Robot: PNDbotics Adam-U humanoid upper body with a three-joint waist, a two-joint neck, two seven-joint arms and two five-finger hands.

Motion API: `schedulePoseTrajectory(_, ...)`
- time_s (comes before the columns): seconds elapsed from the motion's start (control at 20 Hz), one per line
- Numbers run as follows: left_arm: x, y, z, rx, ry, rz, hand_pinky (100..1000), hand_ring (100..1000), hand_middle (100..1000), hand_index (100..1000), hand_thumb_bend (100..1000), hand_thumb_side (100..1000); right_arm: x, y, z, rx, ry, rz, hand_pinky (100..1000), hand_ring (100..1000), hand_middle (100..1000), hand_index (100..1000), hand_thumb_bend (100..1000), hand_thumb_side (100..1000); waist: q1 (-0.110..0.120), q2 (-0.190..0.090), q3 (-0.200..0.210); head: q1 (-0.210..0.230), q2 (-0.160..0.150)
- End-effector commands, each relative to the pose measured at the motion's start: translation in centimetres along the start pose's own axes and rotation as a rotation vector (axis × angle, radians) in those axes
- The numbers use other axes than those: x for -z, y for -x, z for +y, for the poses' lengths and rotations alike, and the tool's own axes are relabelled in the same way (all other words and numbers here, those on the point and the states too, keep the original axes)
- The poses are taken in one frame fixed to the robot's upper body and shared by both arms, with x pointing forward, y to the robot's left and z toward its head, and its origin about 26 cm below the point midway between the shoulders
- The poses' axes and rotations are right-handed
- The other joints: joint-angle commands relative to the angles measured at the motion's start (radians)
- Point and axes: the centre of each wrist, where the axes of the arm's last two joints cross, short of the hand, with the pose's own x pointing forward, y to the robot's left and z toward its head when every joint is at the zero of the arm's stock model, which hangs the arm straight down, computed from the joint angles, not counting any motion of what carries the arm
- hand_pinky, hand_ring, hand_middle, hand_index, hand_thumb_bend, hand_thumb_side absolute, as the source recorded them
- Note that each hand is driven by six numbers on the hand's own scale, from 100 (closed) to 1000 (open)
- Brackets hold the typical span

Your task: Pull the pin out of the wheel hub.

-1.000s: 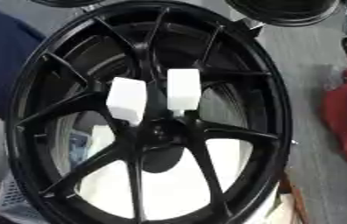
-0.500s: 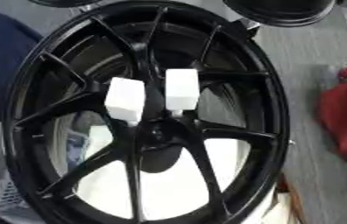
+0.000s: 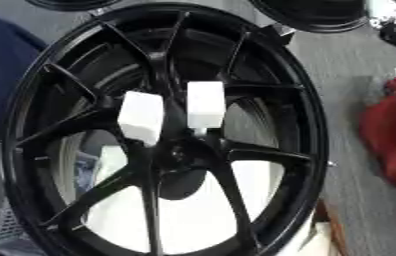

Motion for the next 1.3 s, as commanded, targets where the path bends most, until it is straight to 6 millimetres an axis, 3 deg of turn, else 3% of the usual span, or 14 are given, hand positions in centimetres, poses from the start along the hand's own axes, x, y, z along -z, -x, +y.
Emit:
schedulePoseTrajectory(0.05, 0.5, -1.0, 0.0, 0.026, 0.034, -0.02, 891, 606, 702, 889, 104, 858, 1.0, -1.0, -2.0, -0.093, -0.078, -0.081, 842, 820, 801, 842, 100, 288, -0.001, -0.031, 0.003, -0.006, -0.01)
schedulePoseTrajectory(0.45, 0.6, -1.0, -0.1, 0.023, 0.046, -0.011, 891, 607, 703, 889, 107, 860, 2.7, -2.6, -3.5, -0.16, -0.269, -0.181, 856, 858, 805, 836, 100, 188, -0.017, -0.034, 0.013, -0.02, -0.015)
schedulePoseTrajectory(0.75, 0.7, -1.0, -0.2, 0.023, 0.054, -0.008, 891, 606, 703, 889, 107, 859, 3.9, -4.0, -3.6, -0.181, -0.418, -0.232, 857, 866, 814, 840, 100, 170, -0.025, -0.035, 0.022, -0.031, -0.019)
schedulePoseTrajectory(1.05, 0.6, -1.0, -0.1, 0.029, 0.056, -0.001, 891, 606, 703, 889, 107, 859, 4.3, -4.8, -3.3, -0.19, -0.606, -0.273, 860, 875, 821, 848, 100, 236, -0.03, -0.037, 0.017, -0.03, -0.022)
schedulePoseTrajectory(1.3, 0.5, -1.0, 0.0, 0.037, 0.06, 0.01, 891, 607, 704, 889, 107, 859, 4.9, -5.6, -3.3, -0.177, -0.722, -0.296, 857, 873, 818, 853, 100, 350, -0.036, -0.043, 0.009, -0.025, -0.02)
